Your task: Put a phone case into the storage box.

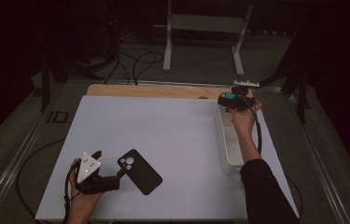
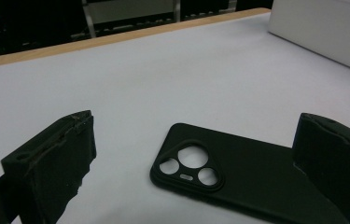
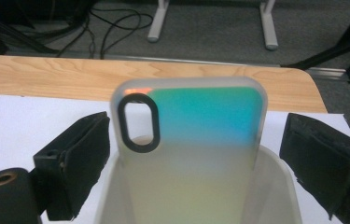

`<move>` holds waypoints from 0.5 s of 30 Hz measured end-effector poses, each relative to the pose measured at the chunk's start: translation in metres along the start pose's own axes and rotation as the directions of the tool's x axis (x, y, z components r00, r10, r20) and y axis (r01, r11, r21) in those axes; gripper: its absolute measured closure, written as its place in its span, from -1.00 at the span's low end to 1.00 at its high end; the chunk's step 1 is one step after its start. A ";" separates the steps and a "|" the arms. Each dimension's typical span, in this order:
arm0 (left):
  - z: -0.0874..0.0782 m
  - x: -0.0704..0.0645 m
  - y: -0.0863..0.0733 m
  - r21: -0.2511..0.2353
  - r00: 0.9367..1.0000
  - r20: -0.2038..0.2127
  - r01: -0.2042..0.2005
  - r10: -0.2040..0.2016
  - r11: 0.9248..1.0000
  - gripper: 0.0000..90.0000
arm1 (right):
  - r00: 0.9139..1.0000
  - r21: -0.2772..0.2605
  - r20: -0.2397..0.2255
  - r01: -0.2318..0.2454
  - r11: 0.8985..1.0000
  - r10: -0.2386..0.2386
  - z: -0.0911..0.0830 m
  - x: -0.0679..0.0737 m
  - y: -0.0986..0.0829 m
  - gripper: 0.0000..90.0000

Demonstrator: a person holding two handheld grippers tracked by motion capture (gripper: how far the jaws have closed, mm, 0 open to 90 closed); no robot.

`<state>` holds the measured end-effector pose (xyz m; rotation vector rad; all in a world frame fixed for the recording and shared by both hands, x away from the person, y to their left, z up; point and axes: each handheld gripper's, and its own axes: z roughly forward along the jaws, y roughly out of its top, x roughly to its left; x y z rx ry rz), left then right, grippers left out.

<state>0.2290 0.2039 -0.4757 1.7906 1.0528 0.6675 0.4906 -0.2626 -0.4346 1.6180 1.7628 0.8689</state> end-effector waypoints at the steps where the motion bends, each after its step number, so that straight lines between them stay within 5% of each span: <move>1: 0.000 0.000 0.000 0.001 1.000 -0.001 0.000 0.000 1.000 -0.99 | 1.000 0.001 -0.004 0.006 1.000 -0.006 -0.002 -0.001 0.000 -0.81; 15: 0.000 -0.002 0.000 0.003 1.000 -0.007 -0.005 0.005 1.000 -0.99 | 0.990 -0.048 -0.082 0.112 0.993 -0.116 -0.047 0.002 -0.005 -0.80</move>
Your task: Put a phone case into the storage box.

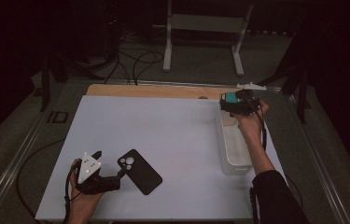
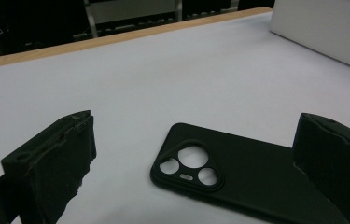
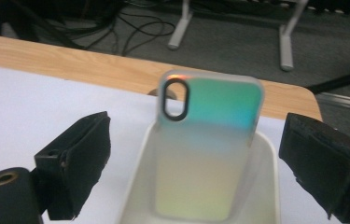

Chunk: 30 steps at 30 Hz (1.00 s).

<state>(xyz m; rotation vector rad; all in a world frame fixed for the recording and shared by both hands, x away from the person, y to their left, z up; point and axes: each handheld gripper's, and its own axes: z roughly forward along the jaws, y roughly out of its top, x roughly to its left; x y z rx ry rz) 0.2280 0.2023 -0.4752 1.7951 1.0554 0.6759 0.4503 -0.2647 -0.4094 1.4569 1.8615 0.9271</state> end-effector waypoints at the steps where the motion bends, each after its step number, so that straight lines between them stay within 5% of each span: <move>1: 0.000 0.000 0.000 -0.001 1.000 0.000 0.000 0.000 1.000 -0.99 | 1.000 -0.004 -0.016 0.000 1.000 0.000 -0.004 0.001 -0.001 -0.80; 9: 0.000 -0.001 0.000 -0.001 1.000 -0.004 -0.005 0.005 1.000 -0.99 | 0.989 -0.035 -0.143 0.032 0.999 -0.037 -0.034 0.009 -0.013 -0.80; 16: -0.001 -0.002 0.001 0.000 1.000 -0.012 -0.007 0.007 1.000 -0.99 | 0.961 -0.115 -0.266 0.052 0.992 -0.081 -0.070 0.026 -0.028 -0.80; 20: 0.000 -0.003 0.001 0.000 1.000 -0.010 -0.013 0.013 1.000 -0.99 | 0.953 -0.161 -0.277 0.081 0.984 -0.124 -0.089 0.035 -0.042 -0.80; 30: -0.002 -0.002 0.004 -0.009 1.000 -0.010 -0.013 0.013 1.000 -0.99 | 0.934 -0.242 -0.335 0.043 0.969 -0.125 -0.120 0.041 -0.086 -0.80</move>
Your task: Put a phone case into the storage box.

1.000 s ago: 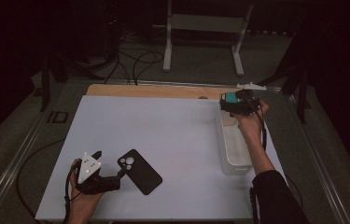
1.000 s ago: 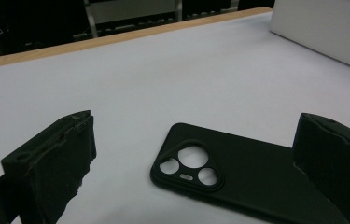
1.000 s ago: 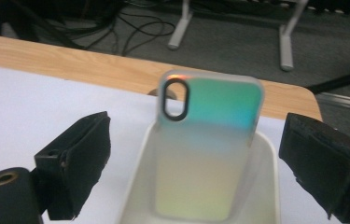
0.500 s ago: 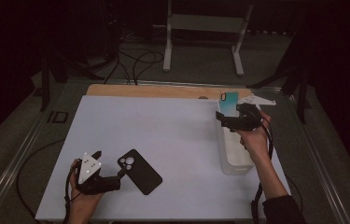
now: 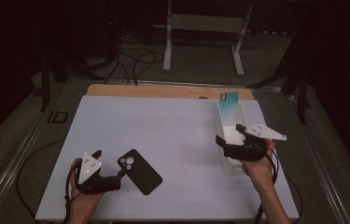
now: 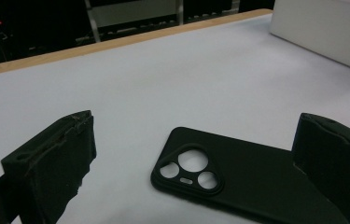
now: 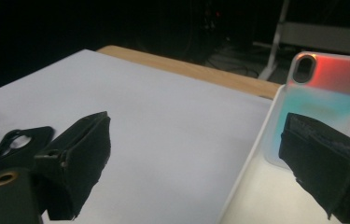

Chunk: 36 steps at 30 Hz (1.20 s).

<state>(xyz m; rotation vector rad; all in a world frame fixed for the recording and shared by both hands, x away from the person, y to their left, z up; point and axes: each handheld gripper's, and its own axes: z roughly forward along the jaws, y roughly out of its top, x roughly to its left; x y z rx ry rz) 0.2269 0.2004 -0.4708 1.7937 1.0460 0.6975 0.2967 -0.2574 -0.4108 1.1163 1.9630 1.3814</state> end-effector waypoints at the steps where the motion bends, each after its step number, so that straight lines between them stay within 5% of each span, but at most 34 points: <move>1: 0.000 0.000 0.000 -0.003 1.000 0.000 0.002 -0.002 1.000 -0.99 | 1.000 -0.007 -0.005 0.001 1.000 -0.001 -0.002 0.001 -0.004 -0.80; 13: -0.004 0.003 0.003 -0.018 1.000 -0.004 0.006 -0.006 1.000 -0.99 | 0.999 -0.084 -0.031 0.007 0.996 -0.010 -0.020 0.015 -0.040 -0.80; 20: -0.006 0.003 0.006 -0.034 1.000 -0.001 0.004 -0.004 0.999 -0.99 | 1.000 -0.123 0.009 0.009 0.992 -0.008 -0.028 0.018 -0.054 -0.80; 36: -0.005 -0.011 0.019 -0.055 0.999 0.040 -0.033 0.035 0.998 -0.99 | 0.999 -0.150 0.030 -0.020 0.988 0.024 -0.031 0.015 -0.062 -0.80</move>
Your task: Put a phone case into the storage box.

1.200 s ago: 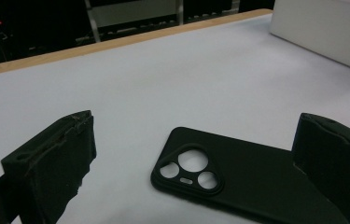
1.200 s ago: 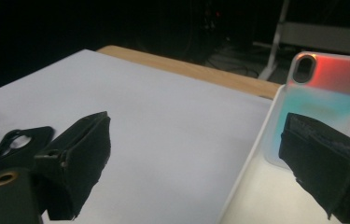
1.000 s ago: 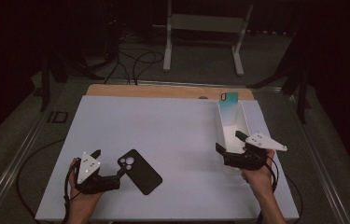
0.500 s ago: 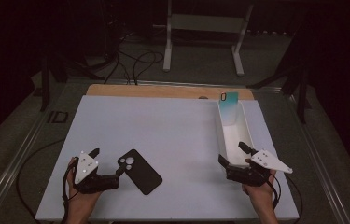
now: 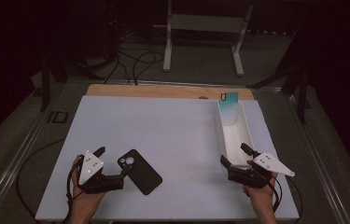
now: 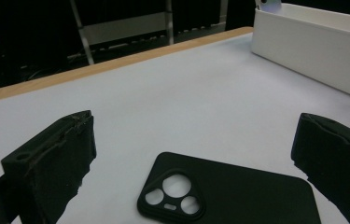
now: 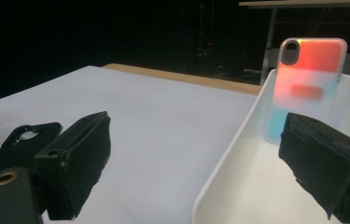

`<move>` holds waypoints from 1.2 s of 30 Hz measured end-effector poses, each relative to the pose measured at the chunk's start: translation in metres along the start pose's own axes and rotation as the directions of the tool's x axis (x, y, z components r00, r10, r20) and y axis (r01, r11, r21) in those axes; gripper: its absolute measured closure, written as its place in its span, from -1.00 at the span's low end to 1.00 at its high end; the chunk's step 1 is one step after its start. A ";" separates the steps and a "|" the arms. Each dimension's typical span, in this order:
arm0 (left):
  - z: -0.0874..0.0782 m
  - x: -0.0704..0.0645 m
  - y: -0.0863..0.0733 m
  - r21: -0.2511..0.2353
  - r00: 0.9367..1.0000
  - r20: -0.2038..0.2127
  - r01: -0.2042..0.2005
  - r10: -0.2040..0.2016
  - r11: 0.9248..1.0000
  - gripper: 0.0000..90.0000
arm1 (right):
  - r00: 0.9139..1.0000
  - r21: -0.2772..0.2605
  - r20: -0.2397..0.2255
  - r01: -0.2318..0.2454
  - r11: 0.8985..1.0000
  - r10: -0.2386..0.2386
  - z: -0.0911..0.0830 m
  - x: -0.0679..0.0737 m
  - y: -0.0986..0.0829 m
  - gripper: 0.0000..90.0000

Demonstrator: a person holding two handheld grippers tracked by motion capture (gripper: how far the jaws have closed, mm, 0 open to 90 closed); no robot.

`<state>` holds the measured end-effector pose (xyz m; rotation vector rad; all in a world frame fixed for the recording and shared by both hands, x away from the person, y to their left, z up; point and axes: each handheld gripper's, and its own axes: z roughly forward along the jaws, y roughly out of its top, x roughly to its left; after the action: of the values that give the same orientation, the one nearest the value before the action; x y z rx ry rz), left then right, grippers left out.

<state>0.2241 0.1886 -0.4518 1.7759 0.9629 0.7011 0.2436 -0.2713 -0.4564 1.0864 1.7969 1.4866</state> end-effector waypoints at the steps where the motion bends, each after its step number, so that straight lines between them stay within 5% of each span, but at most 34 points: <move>1: 0.001 -0.001 0.001 -0.001 1.000 0.006 0.000 0.000 1.000 -0.99 | 1.000 0.002 0.005 0.000 1.000 0.000 0.000 -0.001 -0.001 -0.80; 12: 0.006 -0.009 0.006 -0.009 0.999 0.033 -0.011 0.011 1.000 -0.99 | 1.000 -0.006 0.005 0.001 1.000 0.000 0.000 0.001 0.000 -0.80; 23: 0.030 -0.024 0.011 0.058 0.995 0.097 -0.032 0.026 0.998 -0.93 | 1.000 -0.006 0.012 -0.004 1.000 0.004 0.000 0.000 -0.001 -0.80; 30: 0.050 -0.031 0.012 0.132 0.996 0.091 -0.016 0.004 0.991 -0.56 | 1.000 -0.009 0.014 -0.003 1.000 0.003 -0.001 0.000 0.000 -0.80; 33: 0.061 -0.034 0.013 0.166 0.995 0.102 -0.003 -0.015 0.986 -0.12 | 1.000 -0.009 0.011 -0.003 1.000 0.003 -0.001 0.000 0.000 -0.80; 36: 0.075 -0.036 0.012 0.230 0.987 0.153 0.021 -0.057 0.973 0.27 | 1.000 -0.012 0.014 0.001 1.000 -0.001 -0.001 0.001 0.000 -0.80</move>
<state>0.2690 0.1197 -0.4700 1.9740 0.9976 0.4293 0.2425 -0.2710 -0.4560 1.0873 1.7772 1.4837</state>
